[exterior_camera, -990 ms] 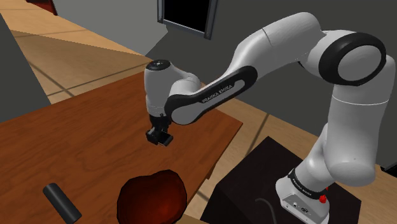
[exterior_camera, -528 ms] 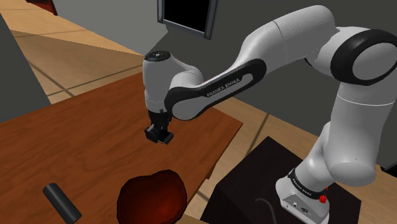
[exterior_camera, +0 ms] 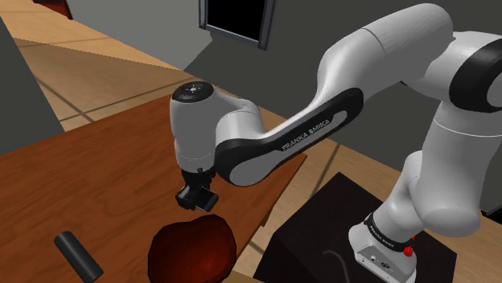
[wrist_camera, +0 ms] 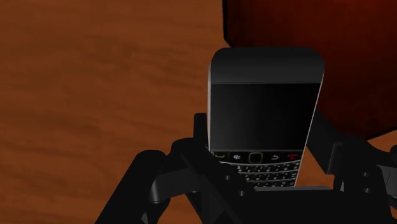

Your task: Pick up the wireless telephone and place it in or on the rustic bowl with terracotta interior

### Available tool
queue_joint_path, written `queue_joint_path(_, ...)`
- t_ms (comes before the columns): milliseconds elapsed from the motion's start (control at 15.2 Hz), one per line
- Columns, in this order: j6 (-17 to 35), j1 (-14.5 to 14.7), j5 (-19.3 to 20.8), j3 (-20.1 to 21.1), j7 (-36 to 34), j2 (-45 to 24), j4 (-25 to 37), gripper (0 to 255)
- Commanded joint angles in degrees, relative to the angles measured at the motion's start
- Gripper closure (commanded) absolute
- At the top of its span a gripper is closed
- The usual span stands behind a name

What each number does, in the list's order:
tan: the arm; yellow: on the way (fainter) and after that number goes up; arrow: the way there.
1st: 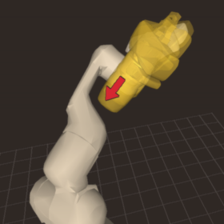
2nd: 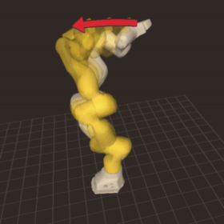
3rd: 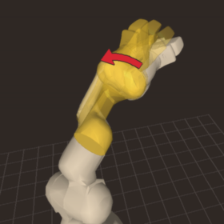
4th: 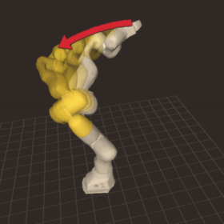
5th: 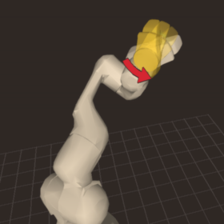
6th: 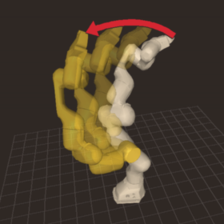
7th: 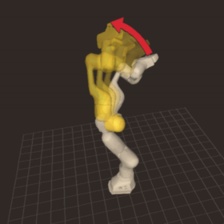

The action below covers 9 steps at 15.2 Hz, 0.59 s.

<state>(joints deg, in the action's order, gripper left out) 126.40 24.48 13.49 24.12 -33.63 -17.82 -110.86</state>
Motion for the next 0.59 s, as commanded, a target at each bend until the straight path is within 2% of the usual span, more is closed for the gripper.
queue_joint_path(0, 0.3, 1.5, 0.1, 0.8, -2.6, 0.5, -1.0, 255)
queue_joint_path(462, -0.9, 7.7, 0.9, 3.5, -11.7, 0.2, -0.6, 255)
queue_joint_path(528, -0.2, 7.8, 1.2, 3.4, -11.9, -0.3, -0.8, 255)
